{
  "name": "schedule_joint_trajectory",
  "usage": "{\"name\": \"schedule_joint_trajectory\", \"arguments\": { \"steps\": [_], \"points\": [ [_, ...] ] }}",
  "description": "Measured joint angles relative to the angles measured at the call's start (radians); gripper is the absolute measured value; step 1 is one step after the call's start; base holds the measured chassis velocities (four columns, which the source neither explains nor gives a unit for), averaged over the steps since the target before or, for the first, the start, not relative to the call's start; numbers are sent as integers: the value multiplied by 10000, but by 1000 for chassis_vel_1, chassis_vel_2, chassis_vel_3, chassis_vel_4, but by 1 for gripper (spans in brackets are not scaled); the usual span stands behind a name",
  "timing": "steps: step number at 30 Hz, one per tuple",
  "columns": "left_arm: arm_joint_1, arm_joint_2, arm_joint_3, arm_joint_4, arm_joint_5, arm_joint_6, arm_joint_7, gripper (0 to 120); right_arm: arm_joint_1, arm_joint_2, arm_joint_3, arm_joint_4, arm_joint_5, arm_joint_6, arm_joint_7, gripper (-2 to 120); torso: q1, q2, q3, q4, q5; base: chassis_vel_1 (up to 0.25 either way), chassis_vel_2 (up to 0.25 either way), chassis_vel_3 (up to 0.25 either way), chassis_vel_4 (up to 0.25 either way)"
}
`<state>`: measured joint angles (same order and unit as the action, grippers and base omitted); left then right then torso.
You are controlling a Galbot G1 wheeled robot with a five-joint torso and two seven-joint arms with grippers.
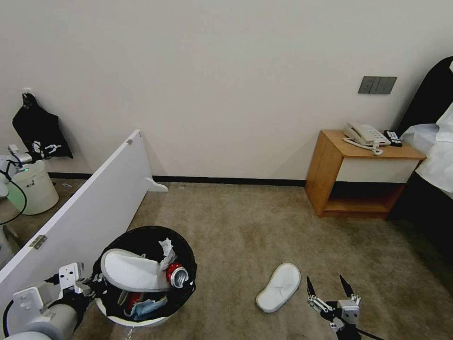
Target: Pick up the trash bin, then pick up the garbage from the floor and place it into the trash bin.
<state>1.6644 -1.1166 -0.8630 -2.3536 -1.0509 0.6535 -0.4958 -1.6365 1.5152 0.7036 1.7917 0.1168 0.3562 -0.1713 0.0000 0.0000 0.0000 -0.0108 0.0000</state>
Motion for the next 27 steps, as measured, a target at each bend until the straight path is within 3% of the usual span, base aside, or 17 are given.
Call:
{"name": "schedule_joint_trajectory", "arguments": {
  "steps": [11,15,23,25,26,27],
  "points": [
    [61,-27,-23,-27,14,-2,0,2,71,2,-123,-196,95,10,28,100,0,0,0,-1,0,-55,47,51,-54],
    [115,-40,-44,-53,21,-5,-1,2,136,-135,-512,-394,489,-345,713,100,0,0,0,0,1,-32,29,32,-15],
    [199,-58,-127,-106,23,-5,-21,2,159,-991,-1220,-619,1758,-2065,2230,100,0,0,-1,0,2,0,0,0,0],
    [218,-71,-147,-137,22,-6,-54,2,300,-1193,-1370,-635,2471,-3146,2624,100,0,0,-1,0,0,0,0,0,0],
    [218,-71,-147,-137,22,-6,-54,2,300,-1193,-1370,-635,2471,-3146,2624,100,0,0,-1,0,0,0,0,0,0],
    [255,-82,-162,-154,21,-6,-77,2,468,-1299,-1449,-633,2951,-4133,2881,100,-1,0,0,-2,2,0,0,0,0]
  ]
}}
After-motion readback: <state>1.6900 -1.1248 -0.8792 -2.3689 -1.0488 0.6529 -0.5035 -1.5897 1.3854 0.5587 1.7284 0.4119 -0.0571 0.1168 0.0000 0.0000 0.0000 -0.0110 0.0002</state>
